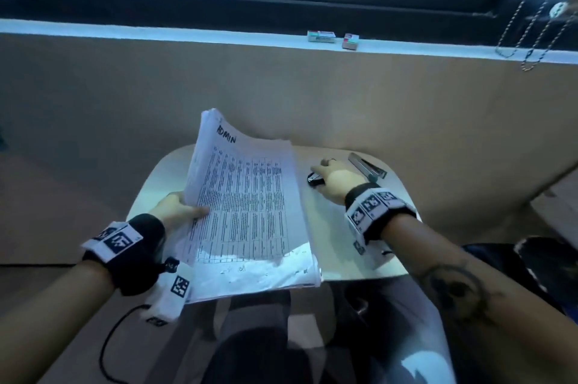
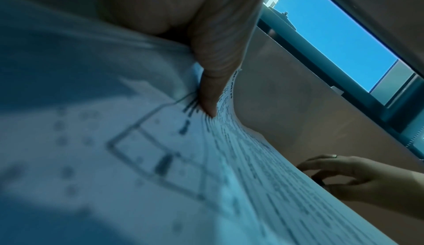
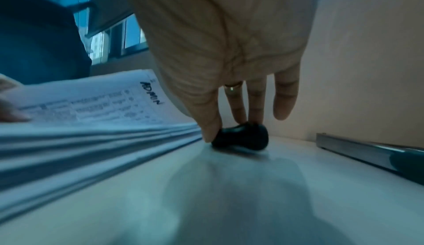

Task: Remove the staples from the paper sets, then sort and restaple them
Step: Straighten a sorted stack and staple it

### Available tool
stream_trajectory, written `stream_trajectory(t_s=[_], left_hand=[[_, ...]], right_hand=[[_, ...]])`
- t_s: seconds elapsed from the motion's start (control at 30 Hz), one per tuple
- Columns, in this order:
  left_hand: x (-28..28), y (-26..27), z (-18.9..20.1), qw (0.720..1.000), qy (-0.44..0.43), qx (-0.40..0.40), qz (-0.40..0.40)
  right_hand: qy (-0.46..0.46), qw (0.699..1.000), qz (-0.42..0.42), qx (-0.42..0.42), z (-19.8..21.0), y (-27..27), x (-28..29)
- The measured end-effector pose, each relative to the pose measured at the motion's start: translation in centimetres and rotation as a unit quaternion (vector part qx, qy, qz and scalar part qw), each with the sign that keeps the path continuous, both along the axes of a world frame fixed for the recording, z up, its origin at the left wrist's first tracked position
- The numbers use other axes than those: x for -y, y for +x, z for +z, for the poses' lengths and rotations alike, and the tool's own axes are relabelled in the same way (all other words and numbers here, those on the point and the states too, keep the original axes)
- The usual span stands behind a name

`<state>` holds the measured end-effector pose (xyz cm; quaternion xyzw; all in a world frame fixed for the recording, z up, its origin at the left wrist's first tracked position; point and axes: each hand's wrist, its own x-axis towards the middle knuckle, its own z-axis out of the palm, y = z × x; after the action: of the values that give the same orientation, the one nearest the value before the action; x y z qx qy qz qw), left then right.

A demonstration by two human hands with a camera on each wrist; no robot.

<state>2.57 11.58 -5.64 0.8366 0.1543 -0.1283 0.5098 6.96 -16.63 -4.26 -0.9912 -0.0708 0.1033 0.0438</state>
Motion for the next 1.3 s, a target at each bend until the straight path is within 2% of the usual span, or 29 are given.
stream_trajectory(t_s=[0.1, 0.23, 0.43, 0.57, 0.67, 0.83, 0.93, 1.0, 1.07, 1.17, 1.2, 1.27, 1.3], left_hand=[[-0.1, 0.4, -0.2, 1.0, 0.018, -0.013, 0.006], [0.6, 0.9, -0.4, 0.999, 0.038, -0.017, 0.001], [3.0, 1.4, -0.6, 0.999, 0.04, -0.003, -0.021], [4.1, 1.8, -0.7, 0.999, 0.044, -0.005, -0.025], [5.0, 1.8, -0.7, 0.999, 0.032, -0.015, -0.034], [6.2, 1.4, -0.8, 0.998, 0.016, -0.038, -0.04], [6.5, 1.4, -0.8, 0.998, 0.006, -0.051, -0.025], [7.0, 1.3, -1.0, 0.998, -0.006, -0.06, -0.018], [7.8, 1.3, -1.0, 0.998, 0.014, -0.053, -0.026], [8.6, 1.5, -0.5, 0.996, 0.056, -0.058, -0.041], [8.7, 1.6, -0.3, 0.995, 0.06, -0.062, -0.045], [8.8, 1.9, 0.1, 0.993, 0.085, -0.067, -0.055], [8.9, 2.0, 0.3, 0.99, 0.102, -0.07, -0.062]], right_hand=[[-0.076, 0.996, 0.042, 0.003, -0.4, 2.1, -0.6], [-0.11, 0.991, 0.051, 0.053, -0.4, 3.8, 0.6], [-0.092, 0.993, 0.057, -0.04, 0.6, 5.9, 4.4], [0.017, 0.996, -0.052, 0.064, 0.6, 5.4, 8.0], [0.012, 0.992, -0.128, 0.014, -0.7, 4.5, 9.1], [-0.003, 0.989, -0.149, 0.006, -1.7, 4.4, 9.6], [0.014, 0.983, -0.181, -0.029, -2.0, 4.4, 10.0], [0.056, 0.973, -0.223, -0.012, -1.8, 4.0, 10.1], [0.121, 0.952, -0.279, 0.037, -1.0, 3.5, 10.3], [0.296, 0.884, -0.355, 0.074, 0.8, 2.5, 10.2], [0.393, 0.845, -0.357, 0.063, 1.4, 2.0, 9.7], [0.598, 0.718, -0.356, -0.008, 2.2, 0.4, 8.4], [0.663, 0.659, -0.351, -0.053, 2.4, -0.6, 7.5]])
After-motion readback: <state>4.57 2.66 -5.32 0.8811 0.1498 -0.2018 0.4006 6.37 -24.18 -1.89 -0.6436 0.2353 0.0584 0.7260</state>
